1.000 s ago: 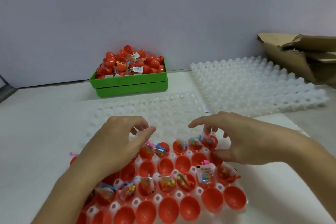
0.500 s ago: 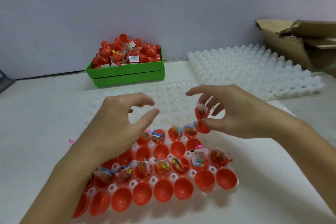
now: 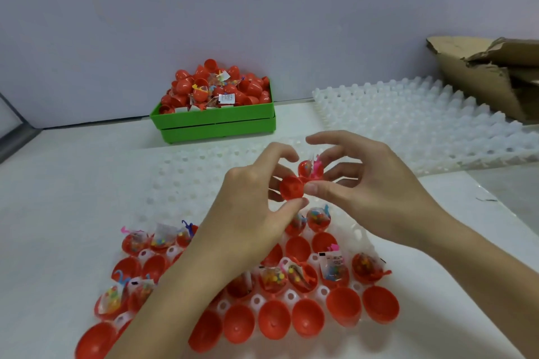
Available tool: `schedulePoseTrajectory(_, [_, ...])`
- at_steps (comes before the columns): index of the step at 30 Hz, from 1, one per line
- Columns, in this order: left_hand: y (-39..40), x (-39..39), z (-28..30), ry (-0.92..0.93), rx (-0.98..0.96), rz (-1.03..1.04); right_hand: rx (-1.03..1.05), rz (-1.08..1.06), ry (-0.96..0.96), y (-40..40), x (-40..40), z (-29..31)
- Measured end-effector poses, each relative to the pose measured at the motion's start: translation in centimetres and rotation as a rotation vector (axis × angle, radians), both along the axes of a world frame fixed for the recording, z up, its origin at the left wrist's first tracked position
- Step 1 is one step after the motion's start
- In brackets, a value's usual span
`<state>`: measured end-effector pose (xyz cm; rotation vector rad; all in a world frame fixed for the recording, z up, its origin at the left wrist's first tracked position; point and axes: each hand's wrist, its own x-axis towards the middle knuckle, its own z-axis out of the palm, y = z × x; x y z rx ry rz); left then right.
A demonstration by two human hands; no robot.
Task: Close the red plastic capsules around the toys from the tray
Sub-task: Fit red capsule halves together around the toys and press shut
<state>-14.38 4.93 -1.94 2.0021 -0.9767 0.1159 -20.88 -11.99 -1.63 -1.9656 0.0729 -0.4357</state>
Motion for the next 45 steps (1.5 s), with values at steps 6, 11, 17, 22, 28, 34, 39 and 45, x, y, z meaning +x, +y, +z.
schedulePoseTrajectory(6, [0.93,-0.03,0.24,-0.01,0.002,-0.055,0.042,0.049,-0.094,0.5,0.0,-0.33])
schedulePoseTrajectory(11, [1.07,0.06,0.5,-0.022,-0.025,-0.069,0.046,0.038,-0.141,0.47,0.02,-0.3])
schedulePoseTrajectory(17, [1.04,0.13,0.48,-0.029,-0.005,-0.1,-0.01,0.02,-0.149,0.43,-0.1,-0.1])
schedulePoseTrajectory(22, [1.11,0.18,0.37,-0.023,-0.007,-0.1,-0.09,-0.025,-0.174,0.56,0.08,-0.4])
schedulePoseTrajectory(28, [1.12,0.09,0.4,0.009,-0.026,-0.086,-0.107,0.01,-0.305,0.38,0.12,-0.59])
schedulePoseTrajectory(34, [1.26,-0.05,0.53,0.029,-0.012,-0.113,0.039,-0.026,-0.323,-0.07,0.33,-0.45])
schedulePoseTrajectory(39, [1.27,-0.12,0.59,0.035,-0.001,-0.136,0.073,-0.002,-0.318,-0.27,0.32,-0.18])
schedulePoseTrajectory(45, [1.27,-0.16,0.64,0.076,-0.028,-0.149,0.025,0.002,-0.392,-0.02,0.06,0.31])
